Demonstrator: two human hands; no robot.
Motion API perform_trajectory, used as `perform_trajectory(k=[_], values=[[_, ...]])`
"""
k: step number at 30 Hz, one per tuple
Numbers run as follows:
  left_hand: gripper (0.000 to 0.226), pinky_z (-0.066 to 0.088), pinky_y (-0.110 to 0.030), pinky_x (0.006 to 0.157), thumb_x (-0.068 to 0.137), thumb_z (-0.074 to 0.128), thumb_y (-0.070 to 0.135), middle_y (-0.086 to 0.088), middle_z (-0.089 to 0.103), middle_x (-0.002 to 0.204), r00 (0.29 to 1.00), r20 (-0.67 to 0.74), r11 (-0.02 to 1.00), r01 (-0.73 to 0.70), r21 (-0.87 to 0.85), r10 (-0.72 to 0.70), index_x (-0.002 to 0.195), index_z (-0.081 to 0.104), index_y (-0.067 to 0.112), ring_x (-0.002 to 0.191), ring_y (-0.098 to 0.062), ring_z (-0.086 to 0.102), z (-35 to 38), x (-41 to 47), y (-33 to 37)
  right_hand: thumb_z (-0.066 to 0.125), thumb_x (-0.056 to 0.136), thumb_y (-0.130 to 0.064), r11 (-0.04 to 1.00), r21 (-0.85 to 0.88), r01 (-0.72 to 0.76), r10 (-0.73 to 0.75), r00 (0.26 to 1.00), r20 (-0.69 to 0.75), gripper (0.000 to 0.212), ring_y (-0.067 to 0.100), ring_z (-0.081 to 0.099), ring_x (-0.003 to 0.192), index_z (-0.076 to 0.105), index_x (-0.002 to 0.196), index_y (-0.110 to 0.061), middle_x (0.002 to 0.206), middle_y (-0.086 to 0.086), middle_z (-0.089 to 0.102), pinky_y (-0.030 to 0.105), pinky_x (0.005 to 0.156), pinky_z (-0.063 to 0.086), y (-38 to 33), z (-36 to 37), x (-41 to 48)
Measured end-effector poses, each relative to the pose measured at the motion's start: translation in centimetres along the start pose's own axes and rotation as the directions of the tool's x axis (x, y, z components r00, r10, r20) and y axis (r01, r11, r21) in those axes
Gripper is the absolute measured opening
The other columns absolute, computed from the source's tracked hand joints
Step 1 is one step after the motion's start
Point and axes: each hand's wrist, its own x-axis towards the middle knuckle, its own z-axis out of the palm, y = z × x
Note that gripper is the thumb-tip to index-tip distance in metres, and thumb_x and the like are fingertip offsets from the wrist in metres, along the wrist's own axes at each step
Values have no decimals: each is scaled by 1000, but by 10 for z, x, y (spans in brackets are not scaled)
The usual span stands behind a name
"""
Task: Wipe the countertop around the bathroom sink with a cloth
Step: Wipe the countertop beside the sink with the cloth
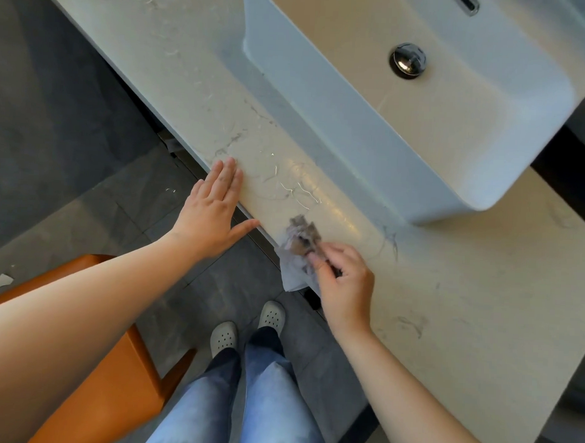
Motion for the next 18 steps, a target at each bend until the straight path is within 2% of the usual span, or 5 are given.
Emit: perform_trajectory(k=[2, 5, 10, 15, 18], values=[[95, 5, -42, 117, 81, 22, 71, -7, -15, 157, 1000, 0, 1000, 0, -3, 0, 150, -5, 11, 144, -21, -15, 0, 0, 0, 70, 82, -11, 1000, -16, -3, 1, 993, -117, 17, 2, 57, 80, 74, 98, -7, 92, -1, 66, 1, 74, 38, -3, -12, 28], [96, 6, -42, 117, 82, 23, 71, -7, -15, 157, 1000, 3, 1000, 12, -7, -12, 150, -5, 11, 144, -22, -16, 0, 0, 1, 69, 83, -15, 997, -70, -9, -6, 978, -207, 17, 12, 59, 82, 73, 96, -5, 94, 2, 66, 1, 72, 35, 2, -21, 77], [96, 7, -44, 118, 83, 28, 70, -5, -15, 157, 1000, -6, 999, 28, -27, -28, 150, -4, 11, 144, -21, -16, 3, 1, 2, 67, 84, -14, 972, -234, 12, -68, 970, -233, 25, 25, 62, 99, 71, 105, -3, 107, 11, 69, 16, 84, 36, 23, -6, 118], [96, 7, -44, 118, 83, 25, 74, -4, -15, 157, 999, -5, 999, 38, -27, -38, 150, -4, 13, 145, -21, -15, 6, 2, 2, 64, 83, -12, 940, -335, 65, -142, 967, -212, 27, 31, 62, 100, 69, 109, -4, 112, 10, 69, 36, 88, 48, 39, 16, 119], [99, 6, -45, 118, 78, 15, 77, -5, -15, 157, 999, -4, 999, 48, 3, -48, 150, -5, 13, 145, -22, -15, 8, 2, 2, 64, 83, -13, 938, -333, 92, -168, 964, -205, 26, 30, 63, 99, 69, 108, -4, 110, 10, 70, 33, 86, 48, 38, 18, 124]])
